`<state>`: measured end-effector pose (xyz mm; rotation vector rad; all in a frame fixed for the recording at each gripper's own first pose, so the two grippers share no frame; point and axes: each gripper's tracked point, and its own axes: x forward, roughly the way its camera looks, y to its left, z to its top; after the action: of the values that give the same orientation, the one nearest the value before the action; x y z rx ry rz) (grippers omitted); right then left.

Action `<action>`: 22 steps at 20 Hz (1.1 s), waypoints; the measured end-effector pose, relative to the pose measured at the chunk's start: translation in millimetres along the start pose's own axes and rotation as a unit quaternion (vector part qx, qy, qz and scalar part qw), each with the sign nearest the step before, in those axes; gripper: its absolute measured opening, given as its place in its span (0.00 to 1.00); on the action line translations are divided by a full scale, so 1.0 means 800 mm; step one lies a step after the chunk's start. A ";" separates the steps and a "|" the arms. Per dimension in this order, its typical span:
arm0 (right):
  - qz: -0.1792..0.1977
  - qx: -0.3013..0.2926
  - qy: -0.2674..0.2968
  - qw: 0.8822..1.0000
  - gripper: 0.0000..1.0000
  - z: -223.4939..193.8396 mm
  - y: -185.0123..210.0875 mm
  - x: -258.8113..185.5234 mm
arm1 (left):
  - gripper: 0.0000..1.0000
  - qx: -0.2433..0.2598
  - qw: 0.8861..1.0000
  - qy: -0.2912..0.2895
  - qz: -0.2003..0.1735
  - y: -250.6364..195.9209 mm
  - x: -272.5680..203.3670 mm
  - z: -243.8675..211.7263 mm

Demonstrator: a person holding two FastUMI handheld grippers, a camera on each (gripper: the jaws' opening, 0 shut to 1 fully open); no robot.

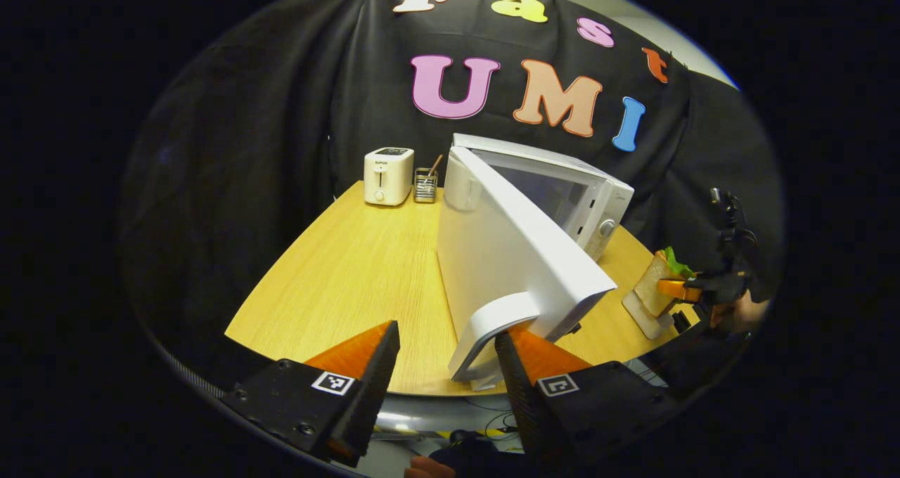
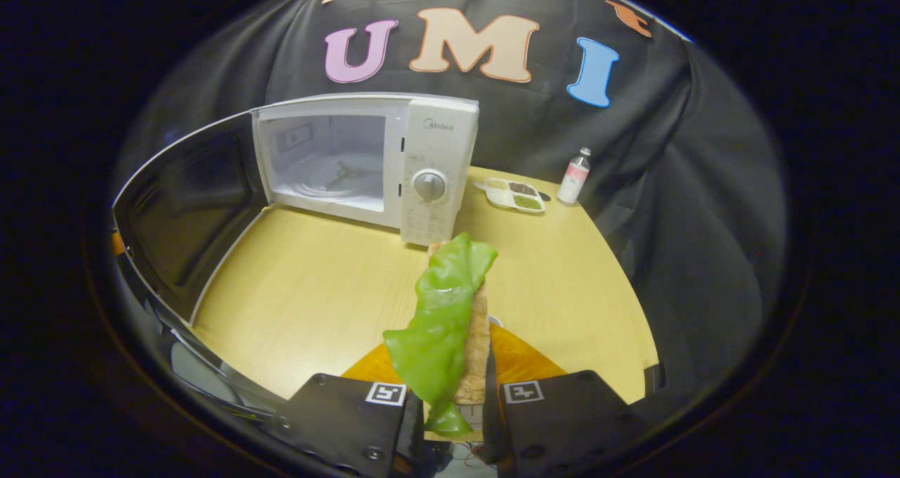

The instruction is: Open the microwave oven with the left hand, put the food in, and close the microwave oven.

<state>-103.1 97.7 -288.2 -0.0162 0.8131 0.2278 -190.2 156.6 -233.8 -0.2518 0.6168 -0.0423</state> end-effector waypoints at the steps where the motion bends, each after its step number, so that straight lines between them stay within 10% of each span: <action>1: 0.004 -0.002 -0.001 1.000 0.36 0.005 0.004 0.000 | 0.80 0.016 1.000 -0.005 0.004 -0.001 -0.007 0.004; 11: 0.073 0.083 -0.009 0.994 0.35 0.061 0.087 0.014 | 0.78 0.030 0.996 -0.083 0.026 -0.017 -0.061 0.065; 22: 0.176 0.305 0.031 0.935 0.35 0.121 0.282 0.088 | 0.78 0.064 0.972 -0.222 0.031 -0.037 -0.064 0.223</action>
<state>-33.8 341.6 -256.3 0.7164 0.9191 0.3048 -128.5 173.4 -57.3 -0.1095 0.1743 0.0347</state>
